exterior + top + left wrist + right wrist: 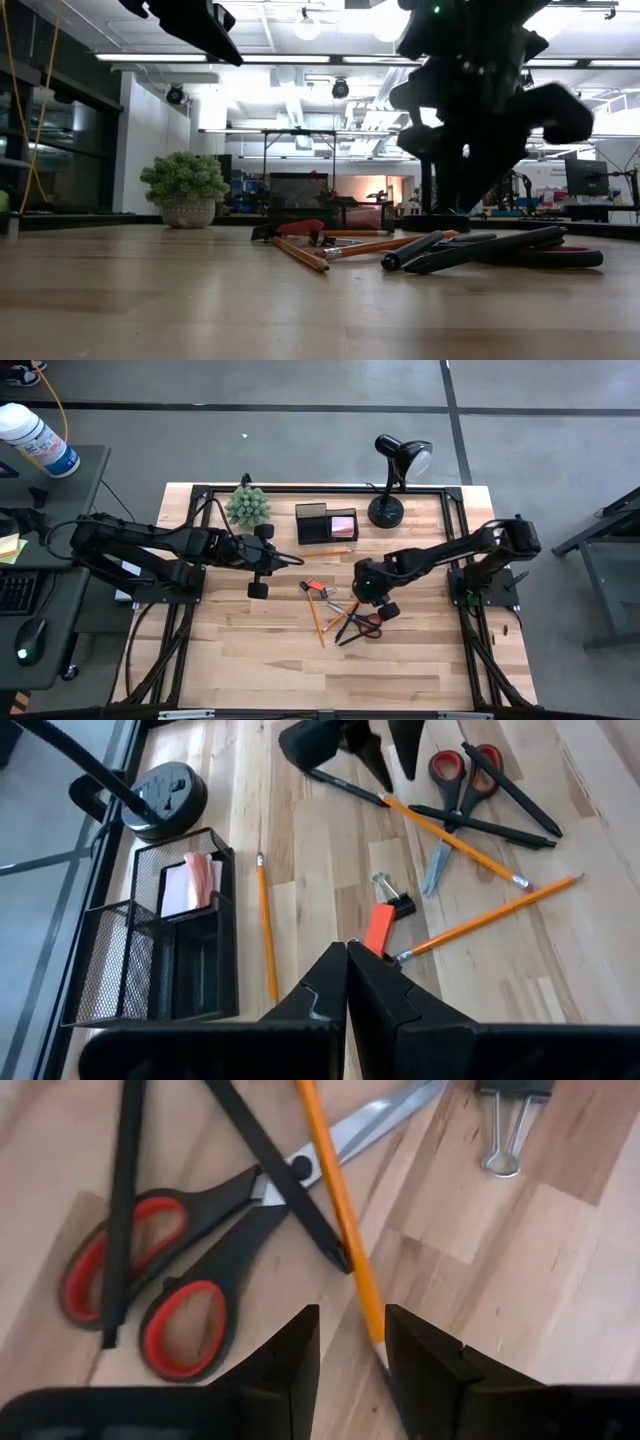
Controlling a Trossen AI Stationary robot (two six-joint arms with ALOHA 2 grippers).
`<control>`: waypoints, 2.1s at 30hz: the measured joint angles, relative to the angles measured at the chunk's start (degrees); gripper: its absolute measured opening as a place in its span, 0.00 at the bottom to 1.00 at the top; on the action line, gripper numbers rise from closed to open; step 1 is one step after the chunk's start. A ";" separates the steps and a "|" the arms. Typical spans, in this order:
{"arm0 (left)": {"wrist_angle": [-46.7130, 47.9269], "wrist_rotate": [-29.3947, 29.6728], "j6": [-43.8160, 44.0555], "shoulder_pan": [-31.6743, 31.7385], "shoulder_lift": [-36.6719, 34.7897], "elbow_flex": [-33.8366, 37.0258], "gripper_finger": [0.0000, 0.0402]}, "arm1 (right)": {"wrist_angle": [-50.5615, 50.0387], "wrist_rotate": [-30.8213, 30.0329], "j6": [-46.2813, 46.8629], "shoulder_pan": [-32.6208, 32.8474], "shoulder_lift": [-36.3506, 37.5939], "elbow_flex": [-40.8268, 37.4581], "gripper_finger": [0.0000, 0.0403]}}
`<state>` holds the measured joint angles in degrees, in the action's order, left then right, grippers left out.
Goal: Pick and place office supplies into organizer
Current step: Put the bottom right yellow pencil into the black desk organizer
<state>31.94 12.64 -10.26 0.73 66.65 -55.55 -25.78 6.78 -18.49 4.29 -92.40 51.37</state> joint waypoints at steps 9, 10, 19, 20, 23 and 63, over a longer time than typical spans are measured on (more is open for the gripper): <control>0.00 -1.12 0.04 0.00 0.00 0.00 0.00 | 1.26 -1.91 -3.91 0.00 -4.01 0.00 0.27; 0.00 -1.14 0.04 0.00 0.00 0.00 0.00 | 1.45 -2.05 -4.13 0.00 -4.33 0.00 0.27; 0.00 -1.23 0.04 0.00 0.00 0.00 0.00 | 1.73 -3.81 -4.73 0.00 -5.62 0.00 0.20; 0.00 -1.22 0.04 0.00 0.00 0.00 0.00 | 1.71 -4.50 -4.72 0.00 -5.62 0.00 0.17; 0.00 -1.16 0.04 0.00 0.00 0.00 0.00 | 1.70 -5.50 -4.66 0.00 -5.62 0.01 0.05; -0.04 -3.21 0.04 0.00 0.00 0.00 0.00 | -52.43 -32.91 0.44 -19.98 -13.80 56.49 0.03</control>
<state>31.90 9.43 -10.22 0.73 66.65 -55.55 -78.21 -26.13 -18.05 -15.69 -106.20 107.87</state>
